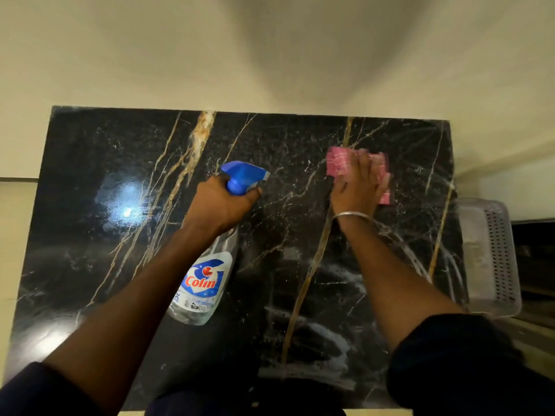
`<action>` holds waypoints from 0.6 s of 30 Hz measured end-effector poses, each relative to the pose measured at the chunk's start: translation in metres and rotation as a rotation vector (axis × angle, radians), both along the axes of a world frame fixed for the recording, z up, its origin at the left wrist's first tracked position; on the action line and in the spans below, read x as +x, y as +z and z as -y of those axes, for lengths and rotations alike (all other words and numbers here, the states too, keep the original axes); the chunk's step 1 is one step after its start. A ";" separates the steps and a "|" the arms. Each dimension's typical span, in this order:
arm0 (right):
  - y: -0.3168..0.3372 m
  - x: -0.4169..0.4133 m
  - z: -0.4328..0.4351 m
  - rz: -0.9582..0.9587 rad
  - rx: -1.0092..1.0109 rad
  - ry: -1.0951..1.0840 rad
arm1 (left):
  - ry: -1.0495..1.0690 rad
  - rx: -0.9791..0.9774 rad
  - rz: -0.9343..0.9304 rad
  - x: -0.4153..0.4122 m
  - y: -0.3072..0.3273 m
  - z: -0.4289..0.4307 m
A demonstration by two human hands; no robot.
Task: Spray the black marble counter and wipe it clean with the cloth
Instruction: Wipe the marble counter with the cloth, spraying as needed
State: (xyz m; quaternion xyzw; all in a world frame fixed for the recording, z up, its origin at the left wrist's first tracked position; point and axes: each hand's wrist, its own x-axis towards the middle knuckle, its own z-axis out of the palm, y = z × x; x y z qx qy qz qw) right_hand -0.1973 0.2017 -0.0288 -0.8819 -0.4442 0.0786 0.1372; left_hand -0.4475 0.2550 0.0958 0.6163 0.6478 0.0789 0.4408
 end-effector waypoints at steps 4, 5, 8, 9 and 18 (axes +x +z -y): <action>0.001 -0.097 -0.012 0.038 -0.003 0.403 | 0.008 0.024 -0.015 0.010 0.003 0.004; 0.000 -0.113 -0.012 0.029 -0.012 0.463 | 0.009 0.028 -0.014 0.010 0.005 0.004; -0.003 -0.105 -0.007 0.008 -0.019 0.599 | 0.020 0.034 -0.003 0.005 0.010 0.007; -0.005 -0.093 -0.003 0.019 -0.018 0.626 | 0.030 0.030 -0.004 0.001 0.012 0.008; -0.002 -0.009 0.052 0.057 -0.093 0.081 | 0.069 -0.031 0.000 -0.038 0.021 0.027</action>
